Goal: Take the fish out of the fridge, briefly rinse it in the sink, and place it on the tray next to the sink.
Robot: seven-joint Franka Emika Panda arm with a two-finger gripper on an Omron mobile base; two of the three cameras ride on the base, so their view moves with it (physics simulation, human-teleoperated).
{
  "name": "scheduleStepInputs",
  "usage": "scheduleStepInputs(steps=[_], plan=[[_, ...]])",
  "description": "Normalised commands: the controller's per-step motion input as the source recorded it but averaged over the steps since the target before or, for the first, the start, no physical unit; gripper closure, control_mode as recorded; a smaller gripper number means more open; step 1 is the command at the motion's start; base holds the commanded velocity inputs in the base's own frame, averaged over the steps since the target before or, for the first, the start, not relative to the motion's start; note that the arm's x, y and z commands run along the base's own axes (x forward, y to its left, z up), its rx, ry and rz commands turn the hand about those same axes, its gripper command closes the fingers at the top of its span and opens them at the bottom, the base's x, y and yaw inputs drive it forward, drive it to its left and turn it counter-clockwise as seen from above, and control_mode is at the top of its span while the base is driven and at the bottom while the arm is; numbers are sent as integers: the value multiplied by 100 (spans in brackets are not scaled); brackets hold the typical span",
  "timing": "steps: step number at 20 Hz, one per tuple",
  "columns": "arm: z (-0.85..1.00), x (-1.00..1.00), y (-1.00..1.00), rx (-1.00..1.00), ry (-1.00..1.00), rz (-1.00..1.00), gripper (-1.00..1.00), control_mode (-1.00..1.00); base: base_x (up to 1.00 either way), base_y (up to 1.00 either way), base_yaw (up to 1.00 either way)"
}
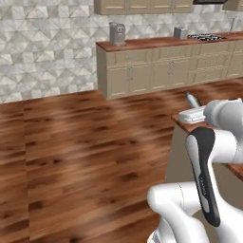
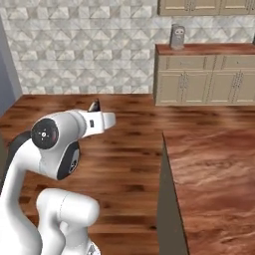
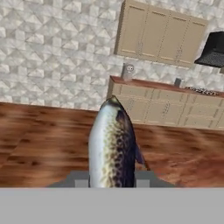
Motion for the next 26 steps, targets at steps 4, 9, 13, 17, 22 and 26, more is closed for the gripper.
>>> scheduleStepInputs(steps=[4,9,13,17,22,26], plan=[[0,0,0,0,0,0,100,100,100,96,-32],[0,0,0,0,0,0,100,100,100,94,-32],[0,0,0,0,0,0,100,100,100,96,-45],[0,0,0,0,0,0,100,100,100,90,-60],[0,0,0,0,0,0,100,100,100,87,-70],[0,0,0,0,0,0,100,100,99,74,-75]])
